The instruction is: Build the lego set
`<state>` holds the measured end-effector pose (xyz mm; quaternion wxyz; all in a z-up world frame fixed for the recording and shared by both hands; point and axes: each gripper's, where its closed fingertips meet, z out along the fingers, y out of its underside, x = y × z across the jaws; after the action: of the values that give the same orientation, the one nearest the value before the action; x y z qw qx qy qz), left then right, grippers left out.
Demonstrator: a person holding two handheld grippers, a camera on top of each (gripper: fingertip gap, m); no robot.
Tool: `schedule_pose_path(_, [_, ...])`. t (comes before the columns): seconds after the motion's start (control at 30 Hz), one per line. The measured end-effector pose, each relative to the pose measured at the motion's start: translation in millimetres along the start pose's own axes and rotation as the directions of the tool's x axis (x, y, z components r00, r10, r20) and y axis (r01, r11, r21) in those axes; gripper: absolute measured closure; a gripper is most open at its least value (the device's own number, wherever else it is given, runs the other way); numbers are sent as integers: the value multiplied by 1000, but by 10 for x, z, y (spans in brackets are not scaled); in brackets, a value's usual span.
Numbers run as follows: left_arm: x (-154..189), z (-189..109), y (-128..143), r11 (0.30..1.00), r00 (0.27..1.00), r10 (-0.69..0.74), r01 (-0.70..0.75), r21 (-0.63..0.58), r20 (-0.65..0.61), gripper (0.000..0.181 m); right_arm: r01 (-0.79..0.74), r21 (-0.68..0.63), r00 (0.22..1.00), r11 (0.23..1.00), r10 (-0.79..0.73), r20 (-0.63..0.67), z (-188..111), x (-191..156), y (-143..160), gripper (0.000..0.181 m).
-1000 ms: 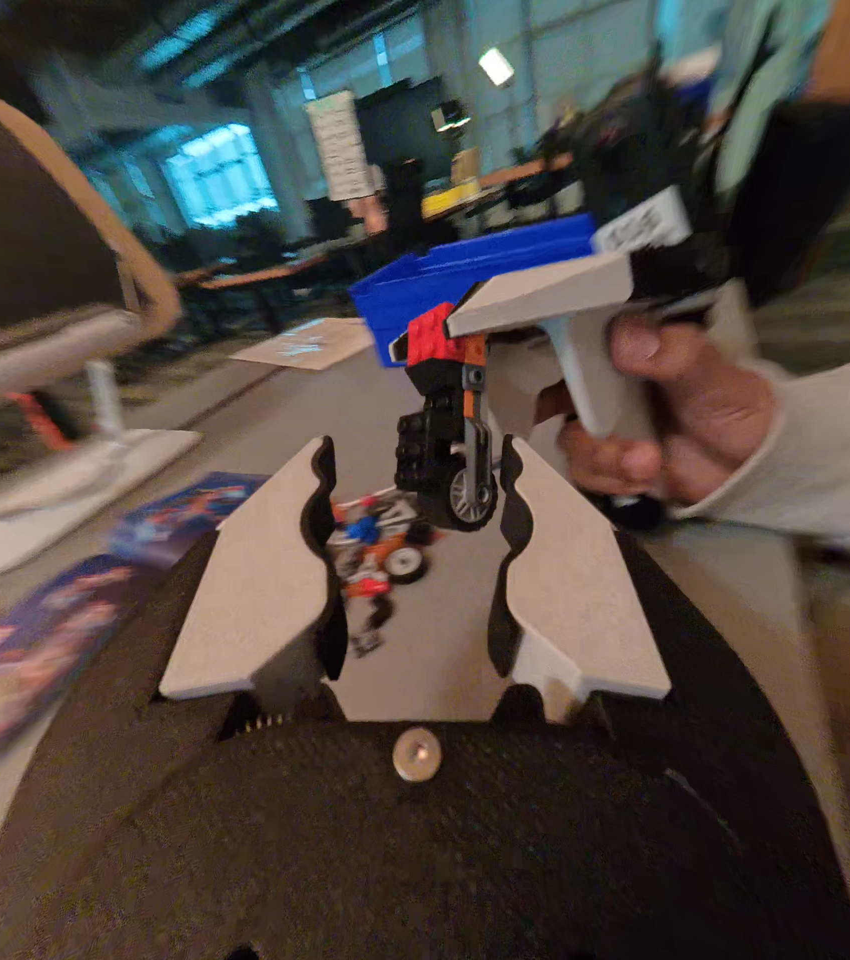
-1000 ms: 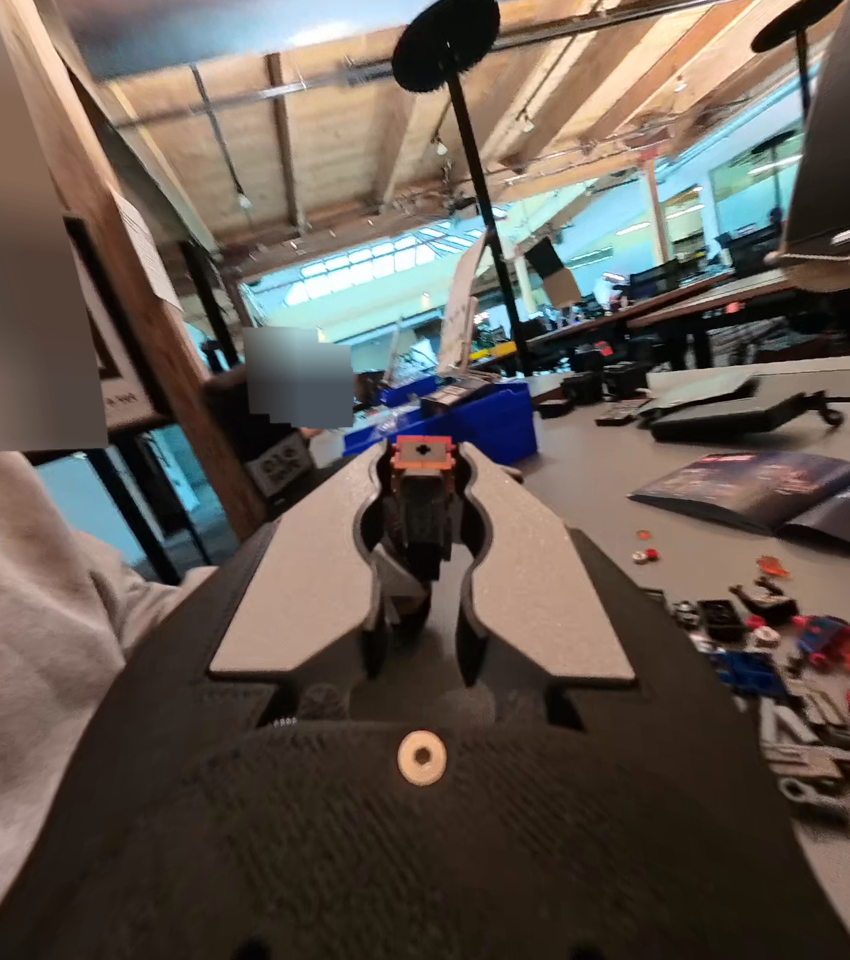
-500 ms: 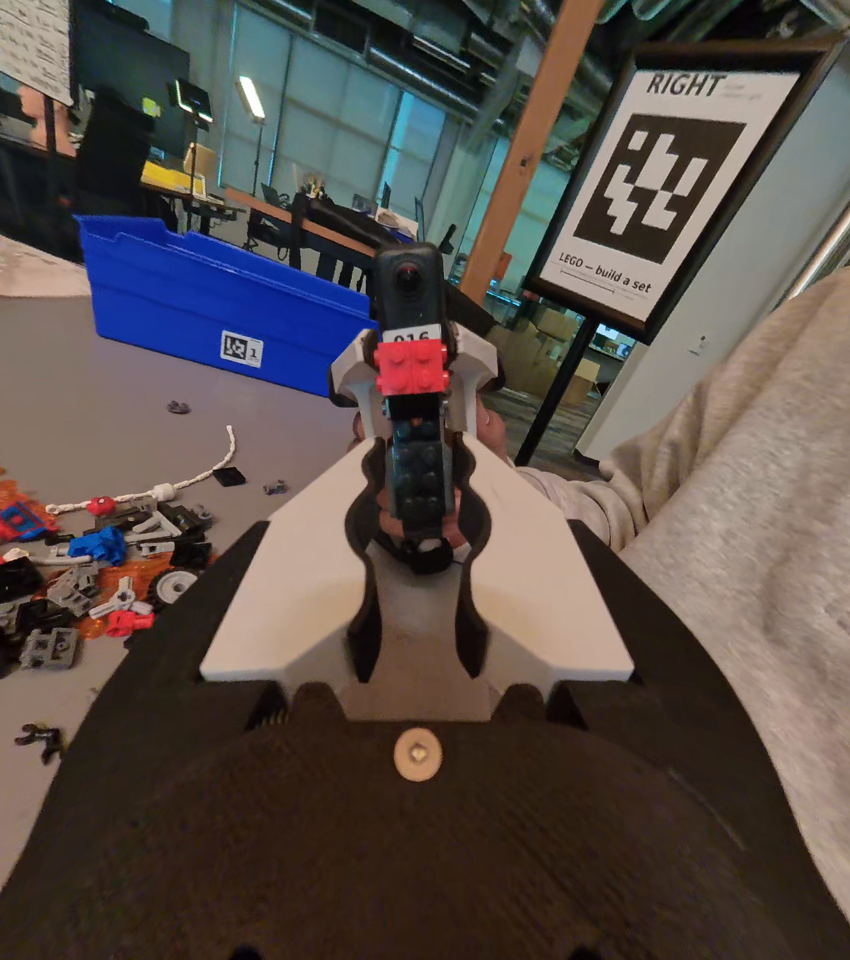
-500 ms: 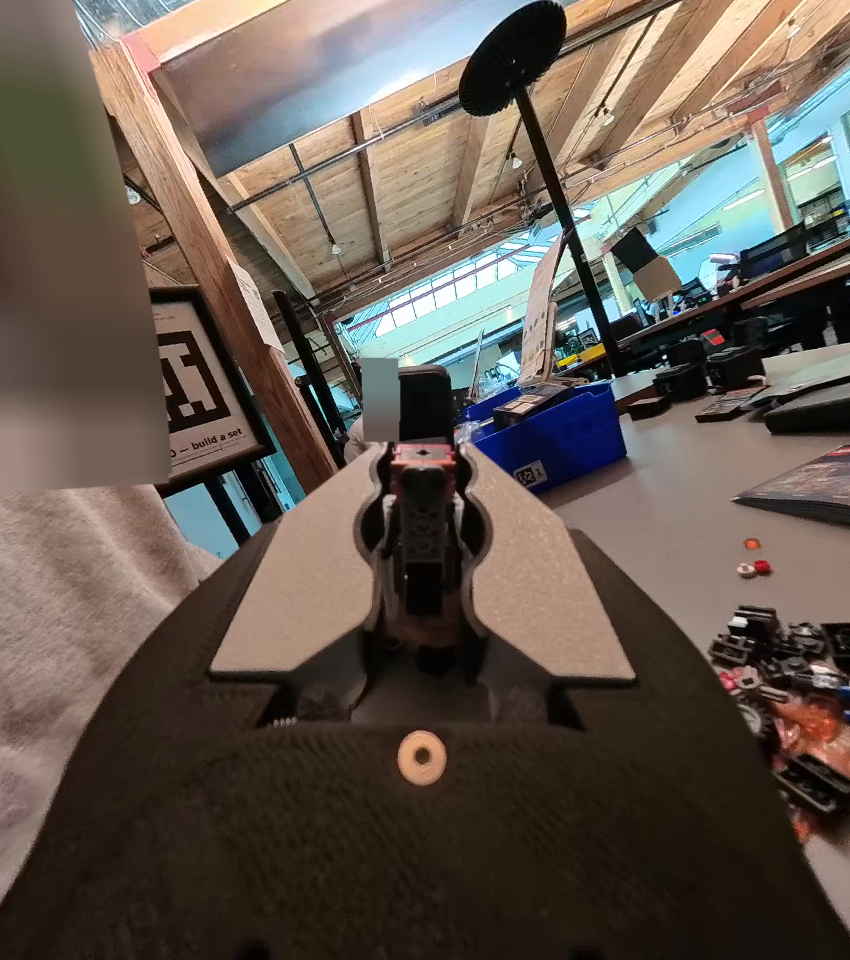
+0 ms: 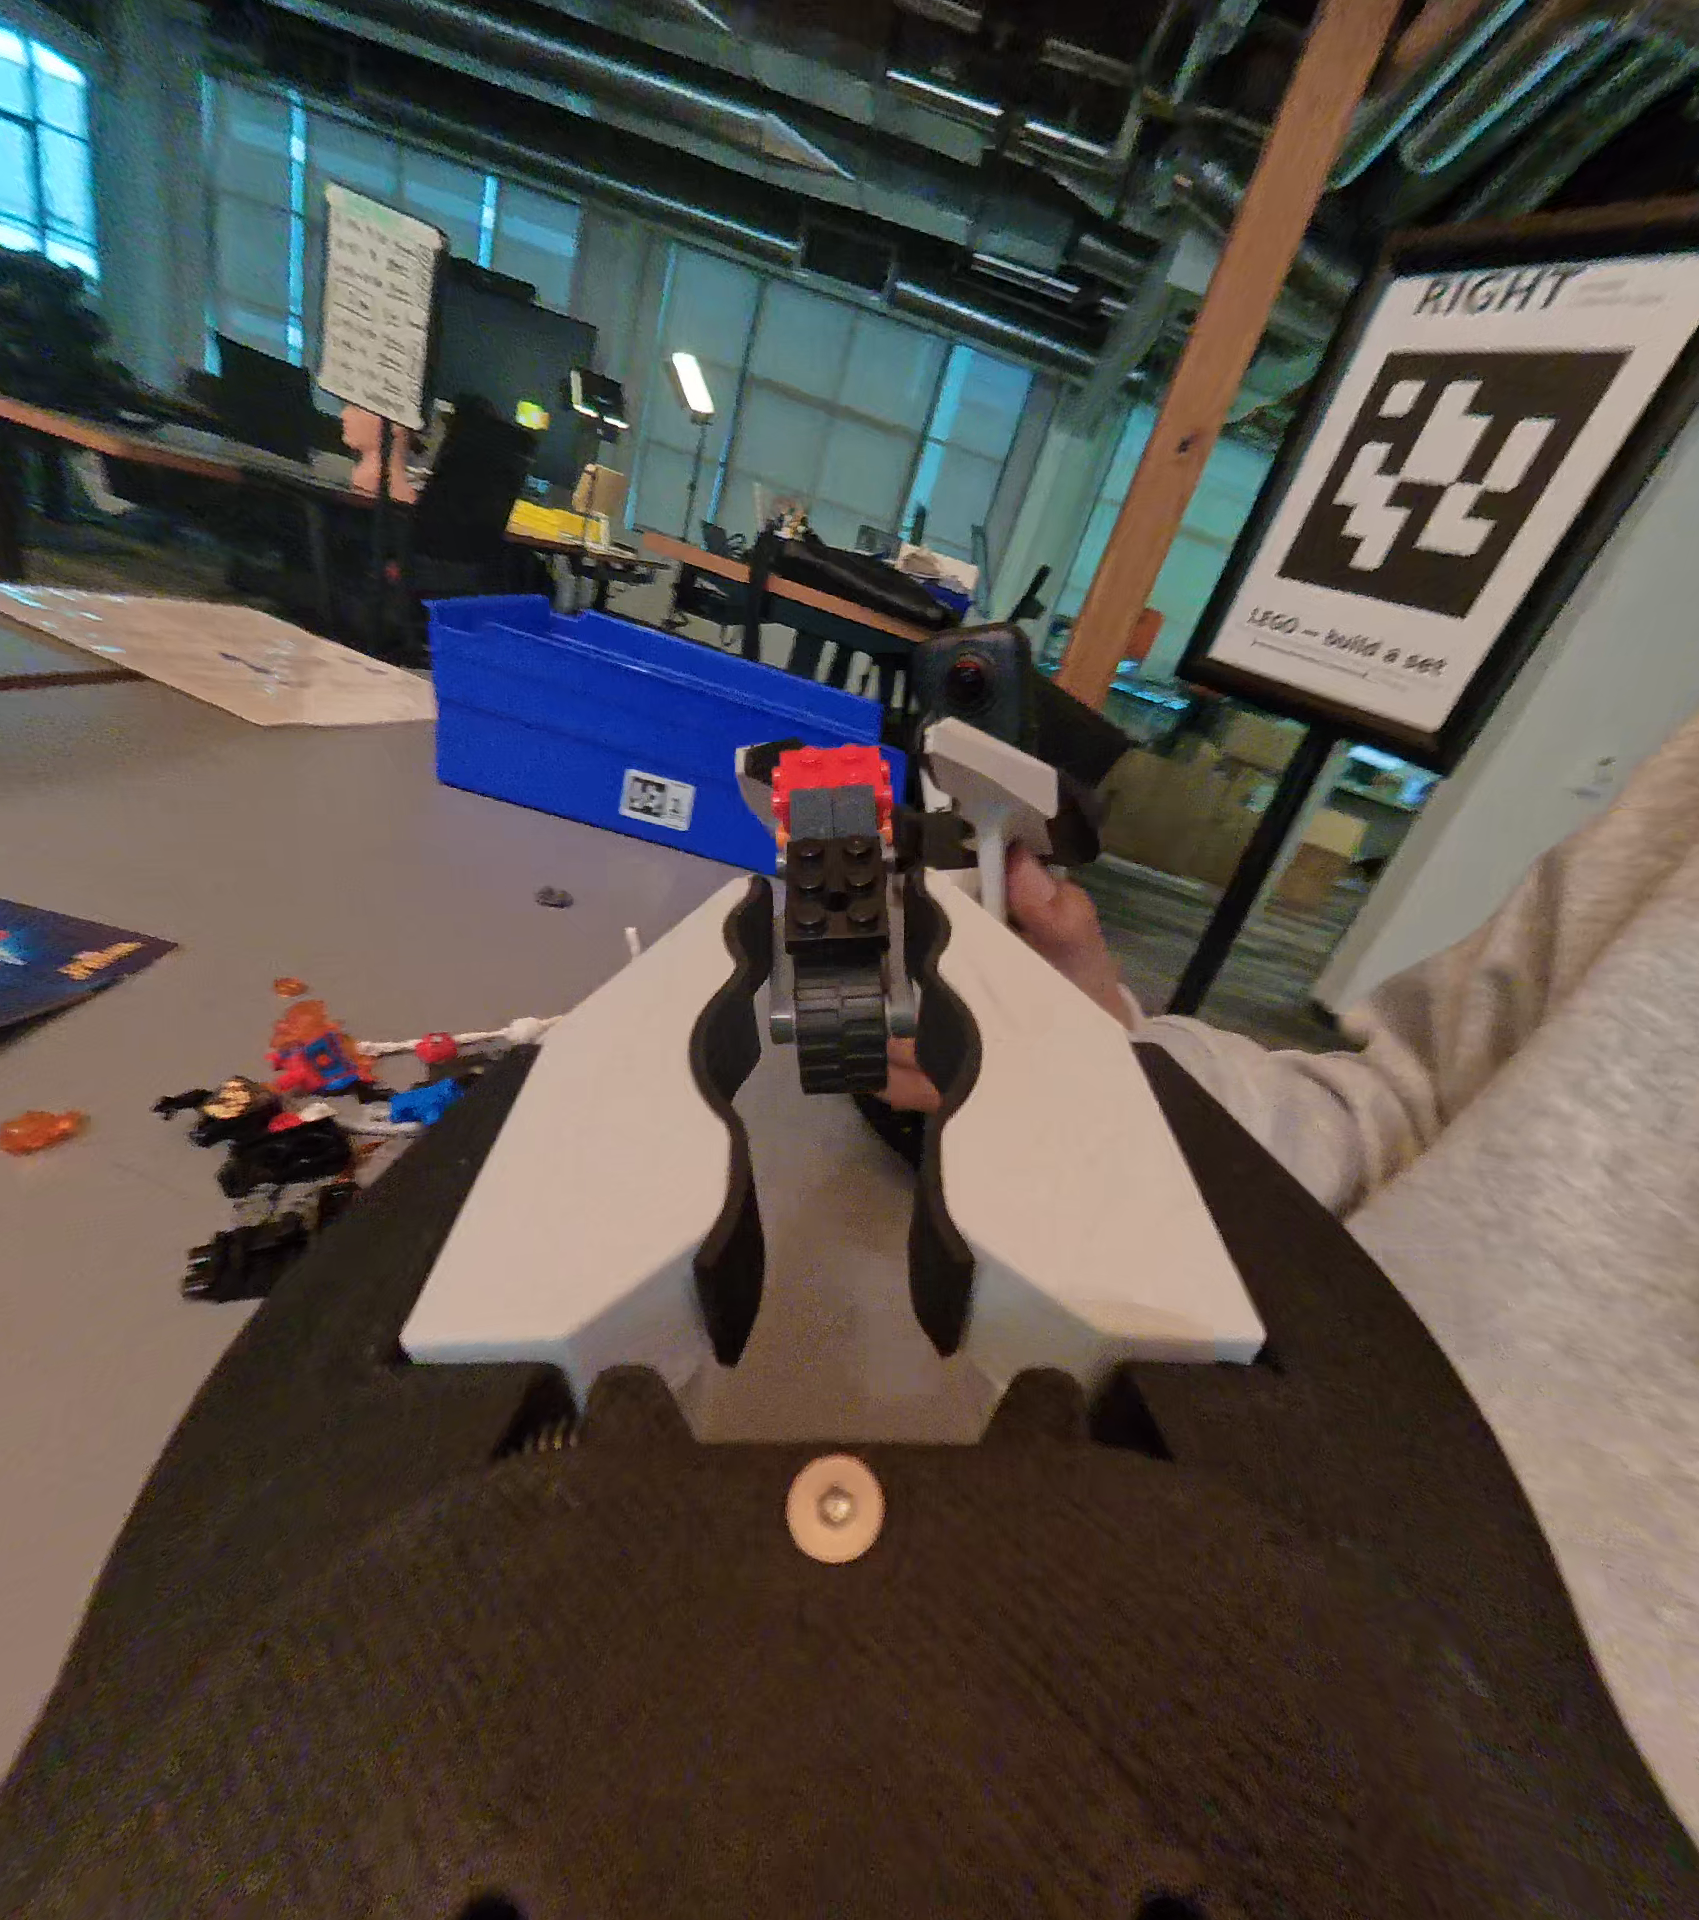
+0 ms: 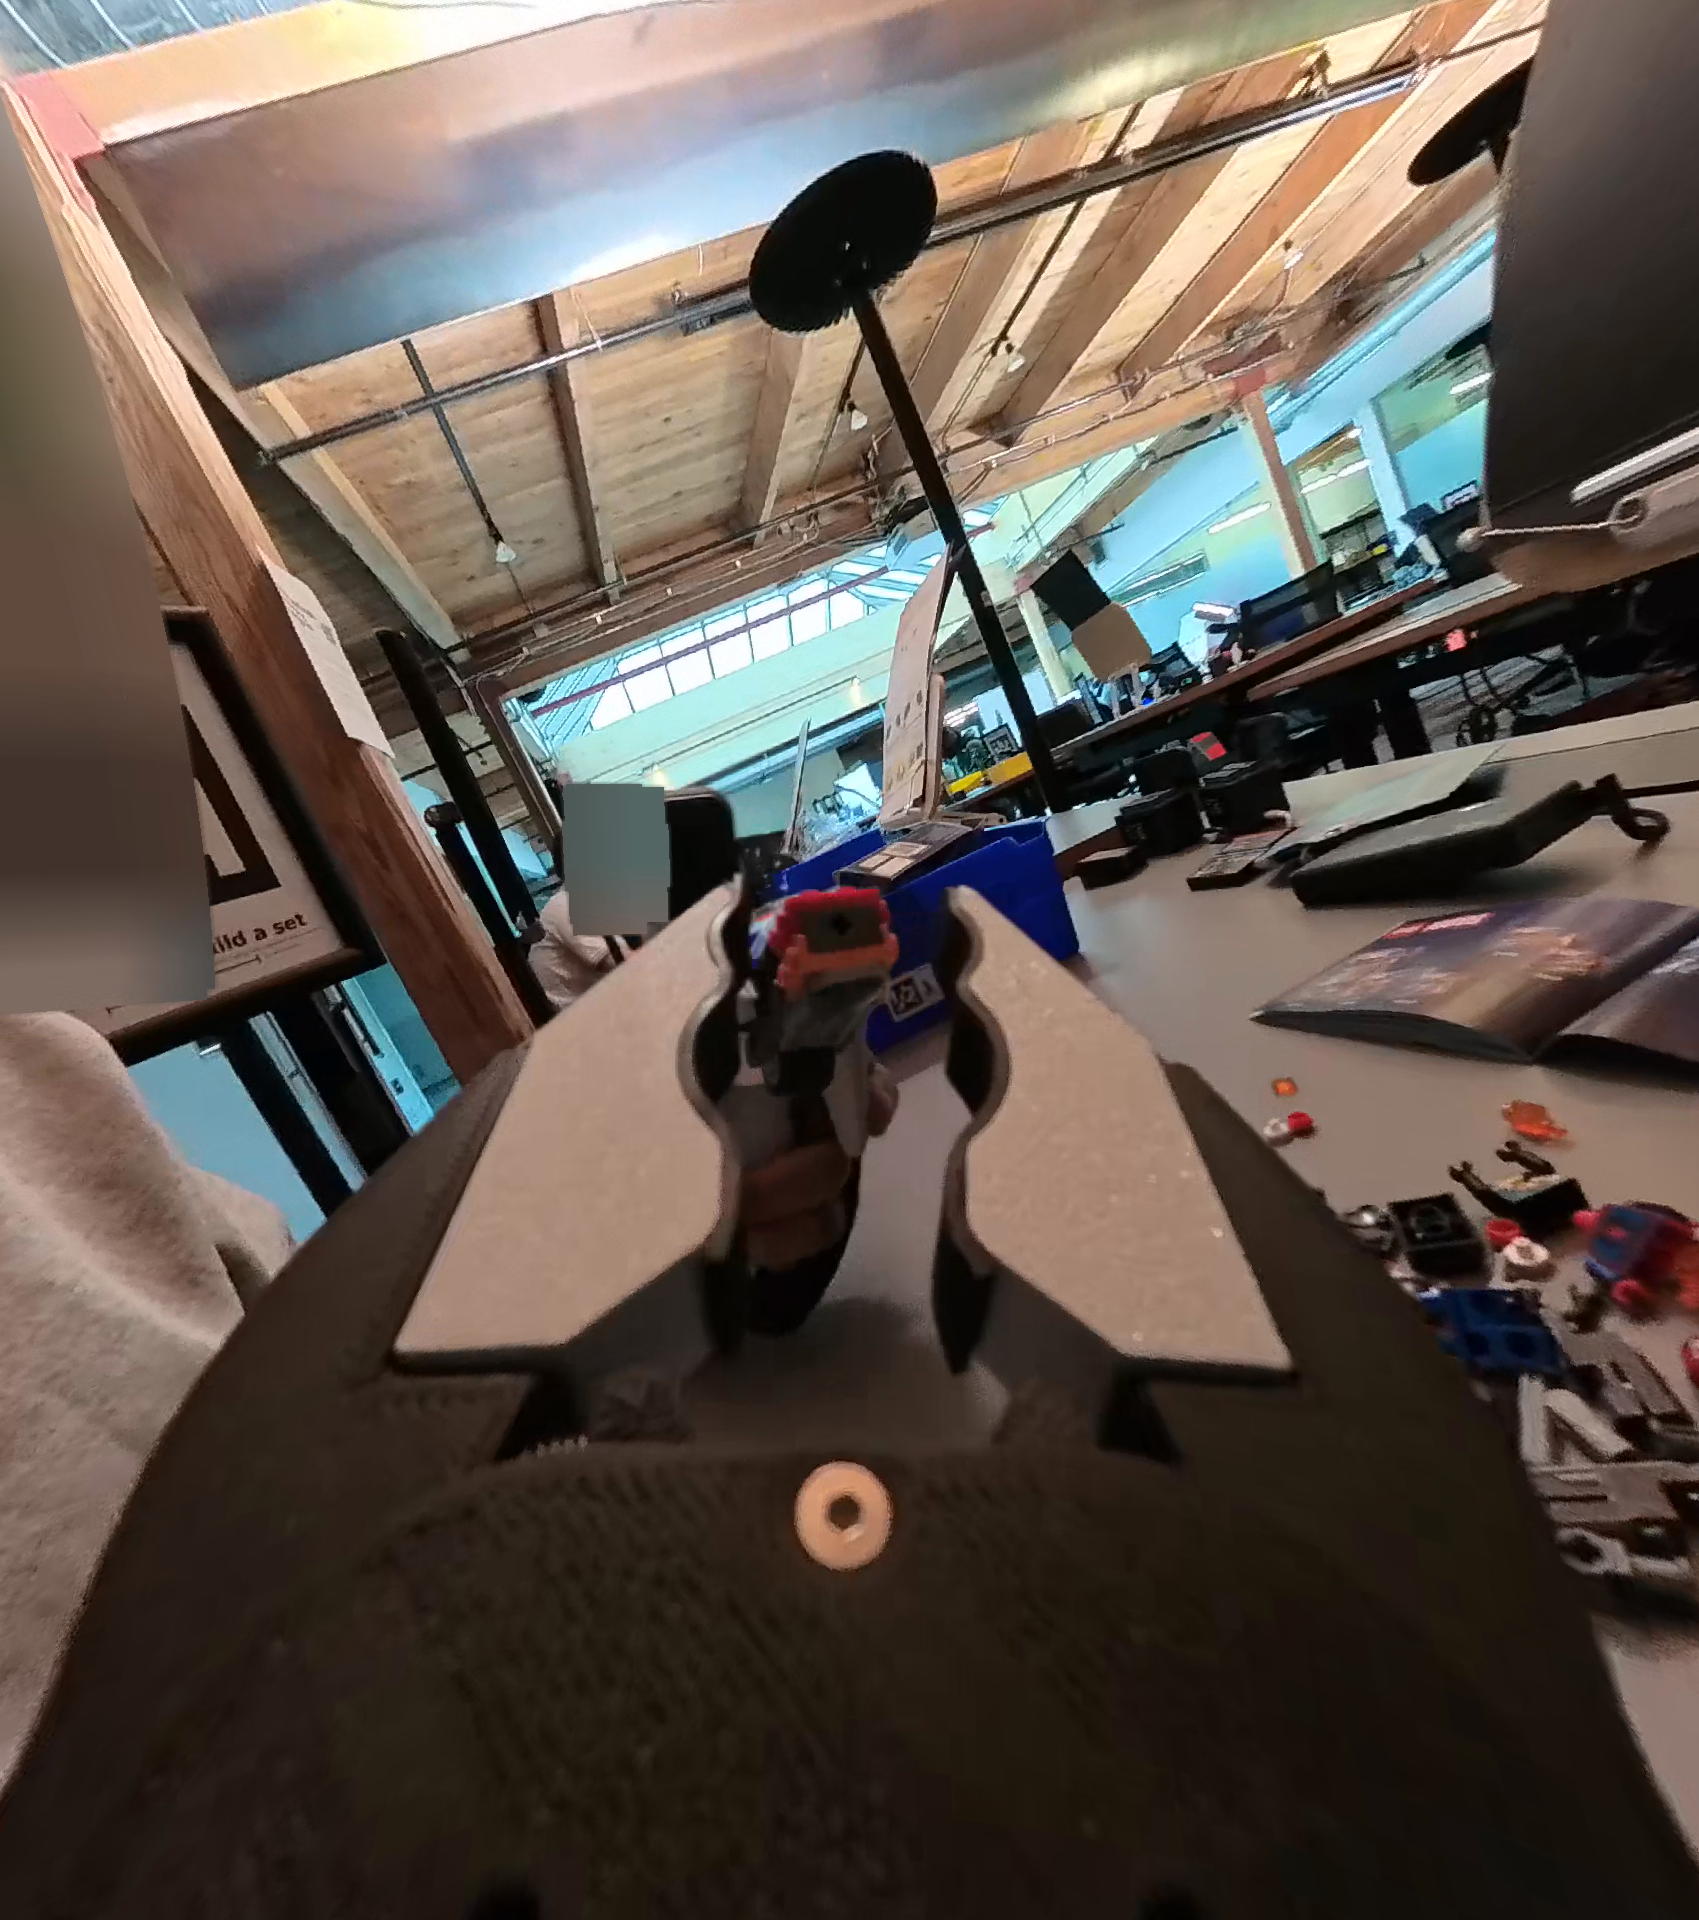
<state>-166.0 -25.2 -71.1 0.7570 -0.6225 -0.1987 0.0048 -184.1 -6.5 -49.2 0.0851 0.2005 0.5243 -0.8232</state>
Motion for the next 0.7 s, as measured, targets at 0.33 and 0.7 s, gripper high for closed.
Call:
schedule_pose_path(0.33, [-92,31,148,966,960,242,-225,-128,137,157,383,-220,923,897,-384,40,-18,-83,168,140])
schedule_pose_path(0.7, [-324,-4,379,966,977,62,-7,-259,205,157,592,-474,733,652,-680,-19,-243,319,324,158])
